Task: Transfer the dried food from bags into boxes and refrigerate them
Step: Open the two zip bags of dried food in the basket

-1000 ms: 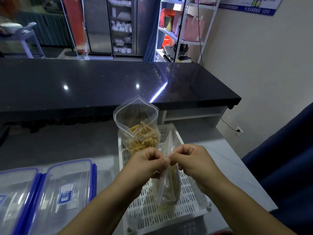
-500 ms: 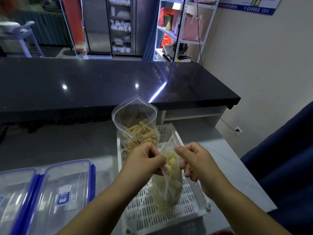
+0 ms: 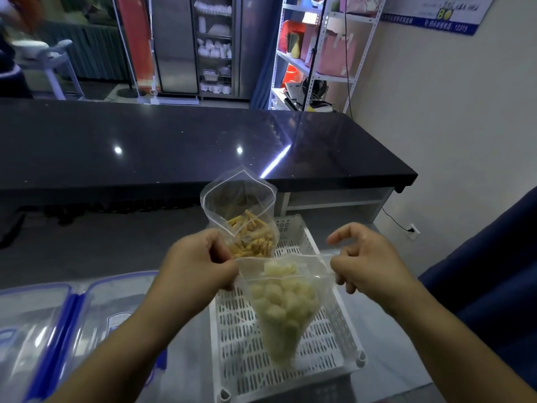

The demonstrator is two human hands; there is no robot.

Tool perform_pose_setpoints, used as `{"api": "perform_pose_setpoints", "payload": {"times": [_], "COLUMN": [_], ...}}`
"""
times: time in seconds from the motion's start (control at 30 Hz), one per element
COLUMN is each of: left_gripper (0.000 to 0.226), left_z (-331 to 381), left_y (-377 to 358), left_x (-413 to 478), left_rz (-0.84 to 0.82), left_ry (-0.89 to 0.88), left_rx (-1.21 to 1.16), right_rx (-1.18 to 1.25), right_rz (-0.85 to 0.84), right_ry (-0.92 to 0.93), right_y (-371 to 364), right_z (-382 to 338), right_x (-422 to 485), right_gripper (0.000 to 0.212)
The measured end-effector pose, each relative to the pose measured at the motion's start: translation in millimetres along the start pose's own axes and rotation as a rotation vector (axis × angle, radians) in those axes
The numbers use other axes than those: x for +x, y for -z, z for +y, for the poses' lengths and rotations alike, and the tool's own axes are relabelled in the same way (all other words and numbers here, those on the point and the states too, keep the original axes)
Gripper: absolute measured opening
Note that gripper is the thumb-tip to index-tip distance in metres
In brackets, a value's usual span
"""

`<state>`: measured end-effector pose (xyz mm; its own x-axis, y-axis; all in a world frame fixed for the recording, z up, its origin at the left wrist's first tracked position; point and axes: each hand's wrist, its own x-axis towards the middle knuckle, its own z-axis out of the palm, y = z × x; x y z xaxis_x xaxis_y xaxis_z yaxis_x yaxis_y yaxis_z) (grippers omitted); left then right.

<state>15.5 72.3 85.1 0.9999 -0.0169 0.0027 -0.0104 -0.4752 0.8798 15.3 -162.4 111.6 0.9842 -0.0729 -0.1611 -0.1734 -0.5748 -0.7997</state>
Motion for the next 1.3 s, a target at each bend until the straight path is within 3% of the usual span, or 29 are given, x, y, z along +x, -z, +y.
{"api": "perform_pose_setpoints", "payload": {"times": [0.17, 0.4, 0.7, 1.1, 1.3], "left_gripper": [0.012, 0.007, 0.012, 0.011, 0.009], "left_z": [6, -5, -41, -84, -92], "left_y": [21, 14, 20, 43, 61], "left_x": [3, 32, 36, 18, -12], "left_rz": [0.105, 0.226, 0.194, 0.142, 0.231], "left_ry": [-0.132, -0.489, -0.397, -0.149, -0.013], "left_rx": [0.120, 0.706, 0.626, 0.589, 0.598], "right_rx": [0.114, 0.150, 0.111, 0.153, 0.200], "right_rz": [0.025, -0.025, 0.082, 0.054, 0.002], "right_ry": [0.063, -0.017, 0.020, 0.085, 0.148], "right_y": [-3, -41, -88, -134, -128], "right_z": [-23, -18, -12, -13, -9], "right_x": [-3, -7, -7, 4, 4], "right_gripper": [0.029, 0.021, 0.015, 0.006, 0.007]}}
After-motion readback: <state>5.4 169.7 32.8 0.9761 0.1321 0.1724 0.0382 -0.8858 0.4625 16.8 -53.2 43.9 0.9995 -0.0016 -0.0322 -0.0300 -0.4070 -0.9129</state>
